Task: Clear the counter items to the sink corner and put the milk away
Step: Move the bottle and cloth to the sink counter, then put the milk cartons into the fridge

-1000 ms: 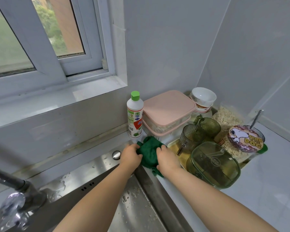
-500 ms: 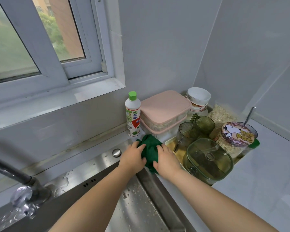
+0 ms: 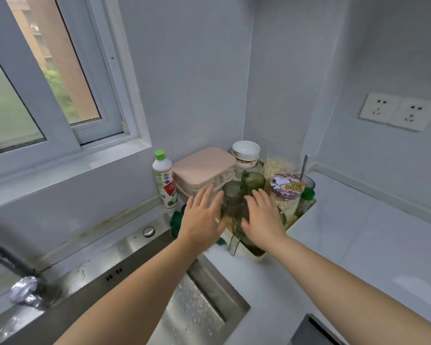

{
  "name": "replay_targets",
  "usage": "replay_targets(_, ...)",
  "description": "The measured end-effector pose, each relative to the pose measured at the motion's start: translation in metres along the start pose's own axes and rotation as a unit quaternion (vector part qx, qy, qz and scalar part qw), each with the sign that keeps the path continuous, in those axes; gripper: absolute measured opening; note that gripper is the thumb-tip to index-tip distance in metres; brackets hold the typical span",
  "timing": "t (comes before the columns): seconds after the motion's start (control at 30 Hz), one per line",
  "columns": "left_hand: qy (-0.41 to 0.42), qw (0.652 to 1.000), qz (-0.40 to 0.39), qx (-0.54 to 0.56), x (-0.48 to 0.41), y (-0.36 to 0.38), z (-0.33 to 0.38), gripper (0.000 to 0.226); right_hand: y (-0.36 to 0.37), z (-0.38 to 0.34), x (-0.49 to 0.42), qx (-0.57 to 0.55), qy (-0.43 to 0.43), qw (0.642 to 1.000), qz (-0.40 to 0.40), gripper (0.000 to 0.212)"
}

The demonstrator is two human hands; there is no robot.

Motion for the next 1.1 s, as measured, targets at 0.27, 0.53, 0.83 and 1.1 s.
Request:
replay_targets(0.27,0.120,0.991,0.032,-0.045,-0.014,-0.039,0.126,0.067,-0.080,0.101,0.064,0.030,0.056,0.995,0.083,0.060)
replay_targets(0.53,0.211,0.977,0.016,-0.010,-0.011,-0.044,0.293,0.067,-0.143,0.229,0.181,0.062,0.171,0.977,0.115,0.062)
replay_targets(0.83,0.351,0.935,0.002,0.056,0.063,-0.039,0.558,0.066,-0.221,0.392,0.396,0.128,0.306,0.932,0.149,0.057)
replay_targets(1.1,0.479,0.871,0.002,0.108,0.174,-0.044,0.783,0.065,-0.264,0.503,0.625,0.148,0.452,0.865,0.160,0.063)
Point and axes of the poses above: each hand's wrist, its own x-axis away from the middle knuckle, its own y-axis out of the palm, z = x × y, the point moved 6 cm from there along -x, towards the middle knuckle, and after that the axes turned 5 degrees about y, right-handed, at the moved point
